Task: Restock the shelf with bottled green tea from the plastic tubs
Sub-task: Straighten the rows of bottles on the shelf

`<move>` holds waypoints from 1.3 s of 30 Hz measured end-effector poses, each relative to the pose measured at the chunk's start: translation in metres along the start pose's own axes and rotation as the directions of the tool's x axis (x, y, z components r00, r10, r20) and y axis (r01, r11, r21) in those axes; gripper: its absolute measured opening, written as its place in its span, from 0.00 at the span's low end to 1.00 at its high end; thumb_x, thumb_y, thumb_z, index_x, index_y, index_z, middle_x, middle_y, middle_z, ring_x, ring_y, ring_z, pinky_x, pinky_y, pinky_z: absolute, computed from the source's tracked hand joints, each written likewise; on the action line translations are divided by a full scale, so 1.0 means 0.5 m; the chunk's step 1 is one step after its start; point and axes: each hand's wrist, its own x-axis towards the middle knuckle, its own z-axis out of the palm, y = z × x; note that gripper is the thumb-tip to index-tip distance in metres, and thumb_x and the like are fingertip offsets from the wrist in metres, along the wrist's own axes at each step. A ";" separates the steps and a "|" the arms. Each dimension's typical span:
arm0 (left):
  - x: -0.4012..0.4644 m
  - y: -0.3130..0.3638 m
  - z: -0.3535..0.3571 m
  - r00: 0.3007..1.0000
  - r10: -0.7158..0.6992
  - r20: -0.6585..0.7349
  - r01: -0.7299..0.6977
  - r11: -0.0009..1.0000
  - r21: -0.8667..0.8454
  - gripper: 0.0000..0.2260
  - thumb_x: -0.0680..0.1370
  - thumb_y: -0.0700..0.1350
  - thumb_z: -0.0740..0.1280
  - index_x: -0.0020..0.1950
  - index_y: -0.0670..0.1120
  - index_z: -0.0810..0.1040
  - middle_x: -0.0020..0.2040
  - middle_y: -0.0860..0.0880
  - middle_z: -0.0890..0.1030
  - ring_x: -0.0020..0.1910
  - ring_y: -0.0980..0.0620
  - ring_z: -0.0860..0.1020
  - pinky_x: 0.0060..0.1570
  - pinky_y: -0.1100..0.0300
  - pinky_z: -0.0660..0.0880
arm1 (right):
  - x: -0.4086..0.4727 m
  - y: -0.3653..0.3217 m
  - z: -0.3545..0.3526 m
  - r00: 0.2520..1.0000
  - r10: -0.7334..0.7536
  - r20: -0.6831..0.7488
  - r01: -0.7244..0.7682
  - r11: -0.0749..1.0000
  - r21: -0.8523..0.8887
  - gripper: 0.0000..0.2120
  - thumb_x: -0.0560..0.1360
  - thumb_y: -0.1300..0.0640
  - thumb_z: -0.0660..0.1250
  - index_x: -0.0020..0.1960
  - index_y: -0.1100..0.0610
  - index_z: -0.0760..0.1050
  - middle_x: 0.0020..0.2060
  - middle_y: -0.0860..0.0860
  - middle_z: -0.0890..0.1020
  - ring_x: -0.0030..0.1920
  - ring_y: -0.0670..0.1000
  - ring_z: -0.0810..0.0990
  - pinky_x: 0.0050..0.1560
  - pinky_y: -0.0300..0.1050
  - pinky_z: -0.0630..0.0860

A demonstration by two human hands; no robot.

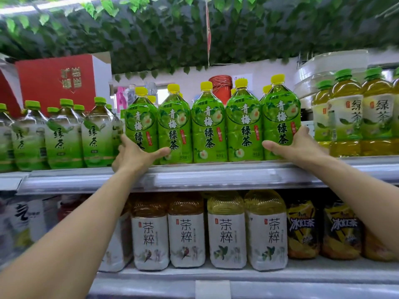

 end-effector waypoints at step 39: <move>0.269 -0.444 -0.333 0.764 0.645 0.018 -0.643 0.760 0.097 0.42 0.76 0.57 0.72 0.82 0.47 0.52 0.82 0.46 0.51 0.80 0.47 0.50 0.79 0.52 0.48 | -0.291 -0.719 0.480 0.964 -0.261 0.052 0.243 0.943 0.226 0.40 0.77 0.51 0.70 0.79 0.59 0.51 0.76 0.58 0.60 0.74 0.56 0.62 0.72 0.48 0.59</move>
